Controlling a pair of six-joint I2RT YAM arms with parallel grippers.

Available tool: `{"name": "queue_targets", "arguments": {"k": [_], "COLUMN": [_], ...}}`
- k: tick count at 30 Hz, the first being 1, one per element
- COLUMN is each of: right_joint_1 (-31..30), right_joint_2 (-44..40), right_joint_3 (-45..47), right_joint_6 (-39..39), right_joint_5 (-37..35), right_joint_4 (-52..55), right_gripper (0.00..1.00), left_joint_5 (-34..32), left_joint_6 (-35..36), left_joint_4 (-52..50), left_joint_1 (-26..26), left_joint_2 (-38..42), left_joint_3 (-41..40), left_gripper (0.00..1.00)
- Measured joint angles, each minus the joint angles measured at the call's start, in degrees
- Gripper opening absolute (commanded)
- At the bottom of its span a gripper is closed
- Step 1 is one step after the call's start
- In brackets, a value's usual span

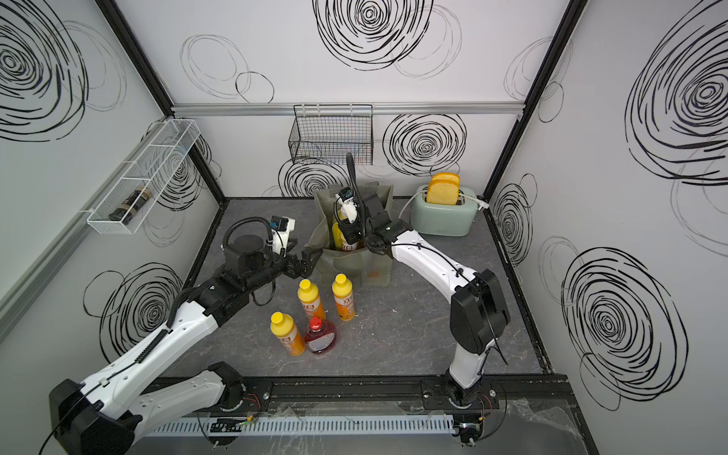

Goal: Pack dish soap into the shopping bag
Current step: Place the bottle of dish soap in the shopping bag.

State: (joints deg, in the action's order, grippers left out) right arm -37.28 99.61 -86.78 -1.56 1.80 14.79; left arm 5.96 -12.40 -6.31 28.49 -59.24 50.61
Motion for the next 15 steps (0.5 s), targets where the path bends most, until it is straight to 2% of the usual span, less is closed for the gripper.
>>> {"name": "queue_targets", "arguments": {"k": [8, 12, 15], "right_joint_1": [0.04, 0.04, 0.04], "right_joint_2": [-4.07, -9.35, -14.12], "right_joint_3": [-2.32, -2.51, -2.38], "right_joint_6": [-0.7, -1.4, -1.73], "right_joint_5": [1.6, 3.89, 5.86], "right_joint_4": [1.66, 2.56, 3.56], "right_gripper": [0.68, 0.7, 0.67], "left_joint_5": [0.0, -0.02, -0.04], "left_joint_6": [0.0, 0.07, 0.42], "left_joint_4": [0.0, 0.0, 0.0], "left_joint_1": [-0.04, -0.04, -0.04], "left_joint_2": [0.0, 0.2, 0.81], "left_joint_3": [0.0, -0.04, -0.24], "left_gripper": [0.96, 0.96, 0.96]}}
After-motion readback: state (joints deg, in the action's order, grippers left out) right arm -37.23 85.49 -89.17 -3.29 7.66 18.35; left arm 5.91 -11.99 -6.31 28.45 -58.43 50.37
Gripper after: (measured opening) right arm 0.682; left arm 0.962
